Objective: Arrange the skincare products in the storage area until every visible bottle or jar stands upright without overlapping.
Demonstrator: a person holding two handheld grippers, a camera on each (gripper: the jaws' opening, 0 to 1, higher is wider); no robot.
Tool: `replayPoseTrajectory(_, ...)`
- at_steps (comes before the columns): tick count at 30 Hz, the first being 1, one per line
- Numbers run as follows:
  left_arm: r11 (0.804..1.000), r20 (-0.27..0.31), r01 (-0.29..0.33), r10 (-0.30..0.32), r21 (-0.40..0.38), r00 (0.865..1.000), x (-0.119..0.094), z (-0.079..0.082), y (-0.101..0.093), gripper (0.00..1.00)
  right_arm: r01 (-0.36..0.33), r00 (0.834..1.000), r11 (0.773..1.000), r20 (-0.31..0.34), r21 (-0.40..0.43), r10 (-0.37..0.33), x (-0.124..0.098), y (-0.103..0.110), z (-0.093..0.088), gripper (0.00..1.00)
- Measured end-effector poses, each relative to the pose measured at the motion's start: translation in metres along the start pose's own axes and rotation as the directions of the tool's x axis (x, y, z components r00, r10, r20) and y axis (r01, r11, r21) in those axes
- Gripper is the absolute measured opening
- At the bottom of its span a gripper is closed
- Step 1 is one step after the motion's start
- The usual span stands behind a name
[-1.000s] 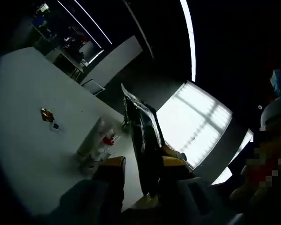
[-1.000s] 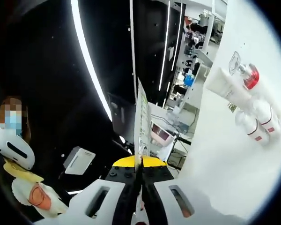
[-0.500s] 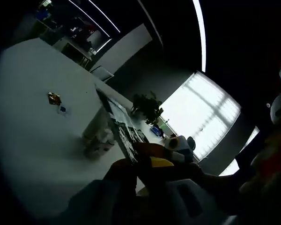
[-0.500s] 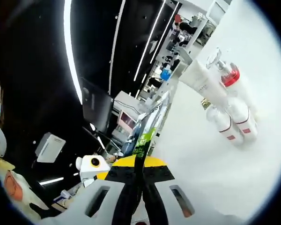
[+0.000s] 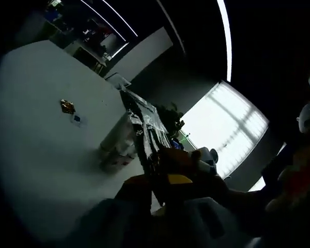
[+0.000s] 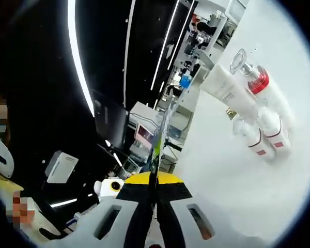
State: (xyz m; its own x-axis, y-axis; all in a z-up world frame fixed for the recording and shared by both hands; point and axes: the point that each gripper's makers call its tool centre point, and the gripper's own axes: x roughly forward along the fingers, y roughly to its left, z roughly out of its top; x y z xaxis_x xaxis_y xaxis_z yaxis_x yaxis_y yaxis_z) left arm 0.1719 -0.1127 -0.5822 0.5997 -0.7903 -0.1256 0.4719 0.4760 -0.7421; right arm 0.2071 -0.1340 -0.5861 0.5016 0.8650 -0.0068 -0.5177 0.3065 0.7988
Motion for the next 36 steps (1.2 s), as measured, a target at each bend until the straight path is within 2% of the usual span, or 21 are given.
replayPoseTrajectory(1,1.0,-0.001,0.001,-0.001,-0.017,1.0,0.001,0.001,-0.002,0.0,0.008,1.0,0.999,-0.011,-0.044,-0.008,0.002,-0.002,-0.002,0.01)
replayPoseTrajectory(2,1.0,0.0,-0.016,0.016,0.008,1.0,0.001,0.002,-0.001,0.0,0.019,0.999,0.999,-0.028,-0.033,-0.02,0.003,-0.003,-0.005,0.01)
replayPoseTrajectory(3,0.998,0.002,-0.03,0.03,0.046,1.0,0.0,0.003,0.002,0.0,0.027,0.999,0.999,-0.017,-0.041,-0.027,0.005,-0.004,-0.004,0.01)
replayPoseTrajectory(6,1.0,0.003,-0.026,0.026,-0.002,1.0,-0.001,0.003,0.007,0.0,0.029,0.999,0.999,-0.013,-0.039,-0.029,0.008,-0.004,-0.004,0.01)
replayPoseTrajectory(9,1.0,0.017,-0.019,0.019,-0.01,1.0,-0.004,0.003,0.011,0.01,0.007,1.0,1.0,-0.003,0.01,-0.006,0.009,-0.002,-0.001,0.01)
replayPoseTrajectory(14,0.998,0.005,-0.059,0.06,-0.019,0.998,-0.006,-0.002,0.021,0.09,-0.006,1.0,1.0,-0.001,0.017,0.006,0.008,0.0,0.0,0.01)
replayPoseTrajectory(16,0.998,-0.002,-0.067,0.067,-0.019,0.998,-0.007,-0.004,0.023,0.09,0.006,1.0,1.0,-0.011,0.007,-0.005,0.009,-0.004,-0.002,0.01)
replayPoseTrajectory(18,0.997,-0.001,-0.069,0.069,-0.022,0.998,-0.008,-0.004,0.024,0.04,0.023,1.0,1.0,-0.016,-0.003,-0.023,0.01,-0.009,-0.004,0.01)
replayPoseTrajectory(19,1.0,0.045,-0.022,0.023,-0.018,0.999,-0.008,0.005,0.014,0.0,0.046,0.998,0.999,-0.032,-0.027,-0.047,0.01,-0.015,-0.007,0.01)
replayPoseTrajectory(20,0.998,0.073,-0.035,0.038,-0.048,0.997,-0.008,0.011,0.013,0.0,0.046,0.999,0.998,-0.015,-0.051,-0.046,0.011,-0.016,-0.005,0.01)
replayPoseTrajectory(21,0.998,0.054,-0.054,0.053,0.016,0.997,-0.009,0.01,0.015,0.0,0.035,0.999,0.999,-0.004,-0.02,-0.035,0.012,-0.013,-0.006,0.01)
replayPoseTrajectory(22,0.998,0.06,-0.05,0.048,0.034,0.997,-0.008,0.013,0.015,0.0,0.032,1.0,0.999,0.001,-0.012,-0.032,0.013,-0.013,-0.005,0.01)
replayPoseTrajectory(24,0.999,0.044,-0.05,0.05,0.001,0.998,-0.008,0.013,0.02,0.0,0.042,0.999,0.999,-0.007,-0.033,-0.042,0.016,-0.014,-0.004,0.01)
replayPoseTrajectory(27,0.999,0.052,-0.051,0.051,-0.003,0.997,-0.008,0.015,0.025,0.0,0.04,0.999,0.999,-0.007,-0.028,-0.04,0.019,-0.017,-0.003,0.01)
replayPoseTrajectory(30,0.998,0.074,-0.045,0.048,-0.036,0.996,-0.009,0.018,0.028,0.0,0.044,0.999,0.997,-0.003,-0.057,-0.044,0.023,-0.02,-0.001,0.06)
replayPoseTrajectory(32,0.998,0.086,-0.048,0.051,-0.04,0.995,-0.009,0.02,0.032,0.0,0.034,0.999,0.99,-0.003,-0.135,-0.035,0.026,-0.019,0.001,0.09)
replayPoseTrajectory(36,0.996,0.106,-0.053,0.06,-0.066,0.993,-0.012,0.028,0.042,0.0,-0.002,0.999,0.984,-0.036,-0.177,-0.004,0.029,-0.015,-0.002,0.23)
